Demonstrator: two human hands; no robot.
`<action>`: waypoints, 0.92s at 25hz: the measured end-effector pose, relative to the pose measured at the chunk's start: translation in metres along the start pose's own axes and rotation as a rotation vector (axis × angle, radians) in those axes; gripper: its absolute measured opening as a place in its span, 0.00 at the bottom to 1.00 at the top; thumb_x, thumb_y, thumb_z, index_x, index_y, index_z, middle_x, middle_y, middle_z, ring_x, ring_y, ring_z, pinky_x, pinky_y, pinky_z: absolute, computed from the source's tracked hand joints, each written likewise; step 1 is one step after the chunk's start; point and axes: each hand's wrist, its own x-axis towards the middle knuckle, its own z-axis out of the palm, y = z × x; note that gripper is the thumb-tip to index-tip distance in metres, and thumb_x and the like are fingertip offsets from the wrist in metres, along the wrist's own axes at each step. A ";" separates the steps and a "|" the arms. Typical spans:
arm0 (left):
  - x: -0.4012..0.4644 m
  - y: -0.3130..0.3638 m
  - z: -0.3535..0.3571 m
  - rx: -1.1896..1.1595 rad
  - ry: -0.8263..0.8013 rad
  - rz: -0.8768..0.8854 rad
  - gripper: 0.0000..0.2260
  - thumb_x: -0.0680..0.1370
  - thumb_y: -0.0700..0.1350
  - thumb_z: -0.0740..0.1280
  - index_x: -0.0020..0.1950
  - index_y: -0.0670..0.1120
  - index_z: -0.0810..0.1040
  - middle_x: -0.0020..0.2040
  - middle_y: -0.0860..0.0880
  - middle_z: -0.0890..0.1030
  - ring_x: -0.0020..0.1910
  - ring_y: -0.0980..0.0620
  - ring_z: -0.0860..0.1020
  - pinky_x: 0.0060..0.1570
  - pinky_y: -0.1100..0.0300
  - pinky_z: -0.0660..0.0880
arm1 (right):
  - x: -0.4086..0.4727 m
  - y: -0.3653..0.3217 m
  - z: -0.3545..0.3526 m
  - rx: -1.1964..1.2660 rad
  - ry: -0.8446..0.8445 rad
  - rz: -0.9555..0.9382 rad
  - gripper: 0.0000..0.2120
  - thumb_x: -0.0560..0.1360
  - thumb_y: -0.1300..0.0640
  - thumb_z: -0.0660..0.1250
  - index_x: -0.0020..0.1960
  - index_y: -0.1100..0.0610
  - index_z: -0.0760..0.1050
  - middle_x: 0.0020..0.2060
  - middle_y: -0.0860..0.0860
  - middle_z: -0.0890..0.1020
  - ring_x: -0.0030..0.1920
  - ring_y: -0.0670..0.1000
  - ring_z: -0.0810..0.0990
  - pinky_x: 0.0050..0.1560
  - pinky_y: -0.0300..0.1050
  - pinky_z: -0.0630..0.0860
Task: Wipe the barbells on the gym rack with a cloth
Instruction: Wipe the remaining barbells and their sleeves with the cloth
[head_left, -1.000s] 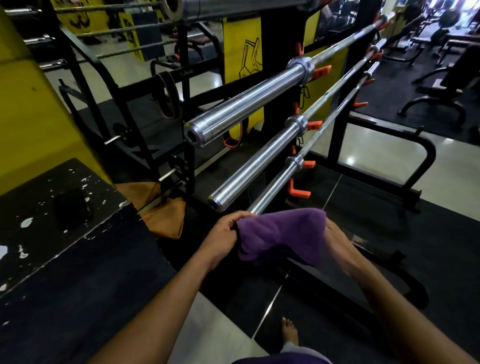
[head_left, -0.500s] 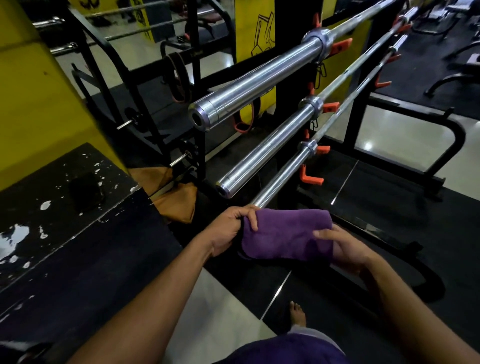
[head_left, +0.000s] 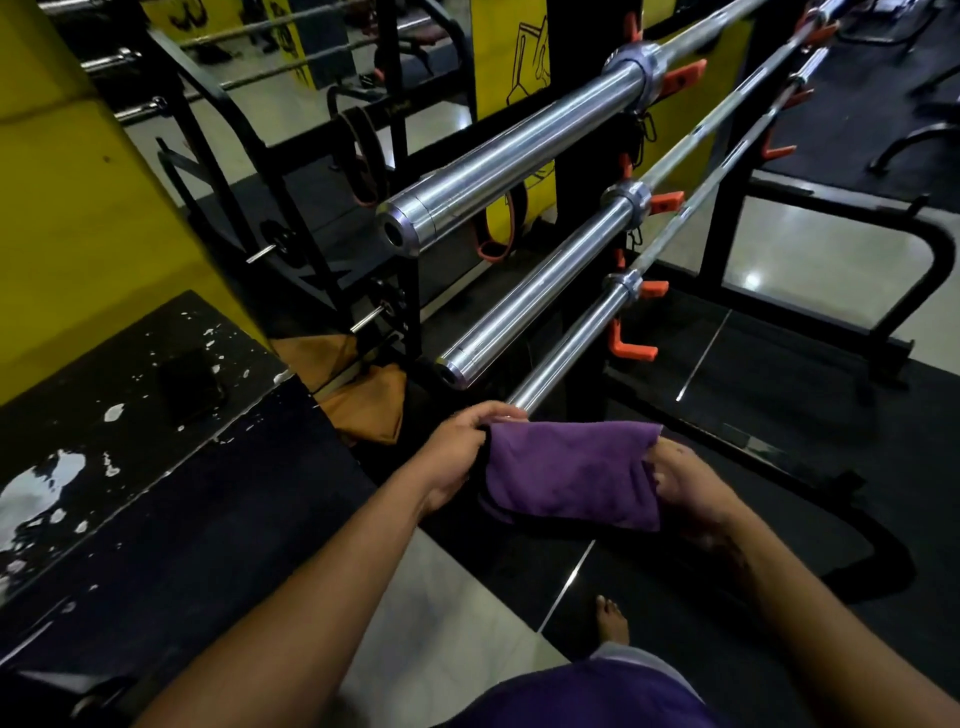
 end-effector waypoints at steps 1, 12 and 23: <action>0.003 0.000 0.008 0.111 0.040 0.008 0.21 0.77 0.28 0.58 0.64 0.45 0.79 0.63 0.43 0.81 0.57 0.52 0.80 0.53 0.62 0.77 | 0.003 0.013 0.003 0.097 0.072 0.053 0.14 0.78 0.51 0.65 0.56 0.60 0.80 0.56 0.62 0.83 0.53 0.60 0.84 0.53 0.55 0.80; -0.001 0.128 -0.017 1.428 0.154 0.942 0.25 0.82 0.46 0.62 0.79 0.44 0.63 0.78 0.46 0.65 0.76 0.49 0.64 0.75 0.57 0.61 | 0.082 0.047 0.053 0.603 0.383 0.004 0.08 0.81 0.56 0.63 0.47 0.58 0.77 0.38 0.54 0.85 0.47 0.54 0.83 0.40 0.41 0.82; 0.056 0.096 -0.021 1.454 0.045 0.632 0.29 0.84 0.42 0.59 0.82 0.42 0.50 0.83 0.44 0.45 0.82 0.48 0.46 0.79 0.57 0.50 | 0.122 0.070 0.136 0.756 0.340 0.099 0.14 0.78 0.57 0.55 0.34 0.55 0.69 0.26 0.51 0.76 0.33 0.54 0.76 0.34 0.42 0.77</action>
